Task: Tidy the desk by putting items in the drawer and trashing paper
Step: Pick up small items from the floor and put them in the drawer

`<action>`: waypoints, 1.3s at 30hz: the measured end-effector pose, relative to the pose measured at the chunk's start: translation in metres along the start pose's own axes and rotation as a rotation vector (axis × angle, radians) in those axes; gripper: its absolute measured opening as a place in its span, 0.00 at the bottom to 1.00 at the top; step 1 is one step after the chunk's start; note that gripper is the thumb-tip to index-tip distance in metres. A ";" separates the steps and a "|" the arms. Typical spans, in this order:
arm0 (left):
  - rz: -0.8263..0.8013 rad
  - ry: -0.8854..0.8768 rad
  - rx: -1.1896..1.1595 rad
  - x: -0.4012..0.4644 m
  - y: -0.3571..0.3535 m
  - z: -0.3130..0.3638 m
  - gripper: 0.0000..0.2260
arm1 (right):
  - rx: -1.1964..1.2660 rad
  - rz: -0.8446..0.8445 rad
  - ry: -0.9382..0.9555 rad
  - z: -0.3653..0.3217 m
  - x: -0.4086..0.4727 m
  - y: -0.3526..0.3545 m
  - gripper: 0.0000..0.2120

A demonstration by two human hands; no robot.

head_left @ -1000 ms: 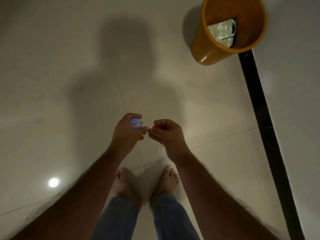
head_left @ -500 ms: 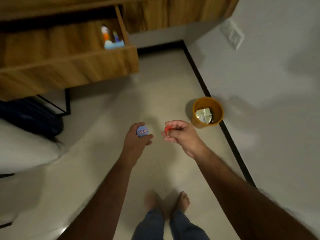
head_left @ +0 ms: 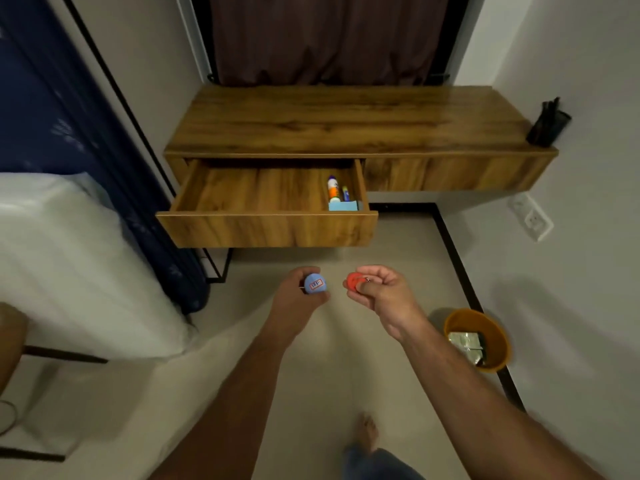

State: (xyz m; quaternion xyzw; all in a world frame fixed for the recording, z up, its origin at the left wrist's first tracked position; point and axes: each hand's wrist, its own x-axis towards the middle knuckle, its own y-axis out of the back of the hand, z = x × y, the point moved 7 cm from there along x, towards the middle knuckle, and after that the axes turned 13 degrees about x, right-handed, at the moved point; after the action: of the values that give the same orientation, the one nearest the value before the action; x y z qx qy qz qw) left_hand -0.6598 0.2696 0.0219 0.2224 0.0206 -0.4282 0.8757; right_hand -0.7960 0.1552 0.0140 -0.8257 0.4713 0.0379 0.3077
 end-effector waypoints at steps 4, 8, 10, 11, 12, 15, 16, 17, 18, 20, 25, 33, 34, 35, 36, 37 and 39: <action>0.072 0.023 -0.006 0.039 0.016 0.000 0.20 | 0.008 -0.005 -0.002 -0.002 0.041 -0.013 0.10; 0.076 0.009 0.065 0.097 0.022 0.006 0.19 | -0.003 -0.001 -0.013 -0.008 0.095 -0.022 0.10; 0.075 0.015 0.077 0.125 0.025 0.009 0.19 | 0.002 0.019 -0.026 -0.014 0.125 -0.026 0.10; 0.074 0.022 0.086 0.136 0.027 0.011 0.20 | 0.008 0.029 -0.029 -0.017 0.137 -0.028 0.10; 0.076 0.034 0.091 0.151 0.030 0.011 0.19 | 0.006 0.030 -0.036 -0.021 0.153 -0.031 0.10; 0.088 0.045 0.119 0.193 0.041 0.015 0.15 | -0.055 0.005 -0.053 -0.031 0.197 -0.042 0.11; 0.094 0.033 0.132 0.207 0.044 0.017 0.15 | -0.083 0.003 -0.058 -0.035 0.210 -0.046 0.12; 0.097 0.029 0.154 0.221 0.046 0.017 0.16 | -0.106 0.014 -0.070 -0.035 0.223 -0.048 0.12; 0.101 0.029 0.185 0.233 0.048 0.017 0.17 | -0.120 0.032 -0.077 -0.036 0.233 -0.049 0.13; 0.103 0.035 0.266 0.258 0.052 0.015 0.22 | -0.114 0.042 -0.079 -0.035 0.256 -0.055 0.13; 0.044 -0.003 0.380 0.319 0.056 0.012 0.23 | -0.211 0.056 -0.060 -0.031 0.314 -0.070 0.12; -0.134 -0.075 0.576 0.407 0.057 -0.002 0.20 | -0.482 0.087 -0.083 -0.027 0.387 -0.087 0.10; -0.173 -0.077 0.577 0.417 0.055 -0.006 0.20 | -0.506 0.094 -0.086 -0.027 0.392 -0.089 0.09; -0.213 -0.073 0.577 0.425 0.053 -0.010 0.19 | -0.539 0.096 -0.083 -0.027 0.396 -0.092 0.09; -0.247 -0.065 0.577 0.431 0.051 -0.015 0.19 | -0.577 0.088 -0.078 -0.026 0.398 -0.094 0.09; -0.279 -0.044 0.584 0.437 0.048 -0.022 0.19 | -0.636 0.086 -0.074 -0.022 0.403 -0.094 0.09; -0.322 -0.006 0.599 0.444 0.044 -0.036 0.20 | -0.806 0.064 -0.053 -0.013 0.411 -0.095 0.05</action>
State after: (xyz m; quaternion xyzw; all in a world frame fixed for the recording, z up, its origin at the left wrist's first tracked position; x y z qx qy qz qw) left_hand -0.3401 -0.0212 -0.0951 0.4626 -0.0737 -0.5487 0.6925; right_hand -0.4951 -0.1273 -0.0760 -0.8637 0.4362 0.2507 -0.0299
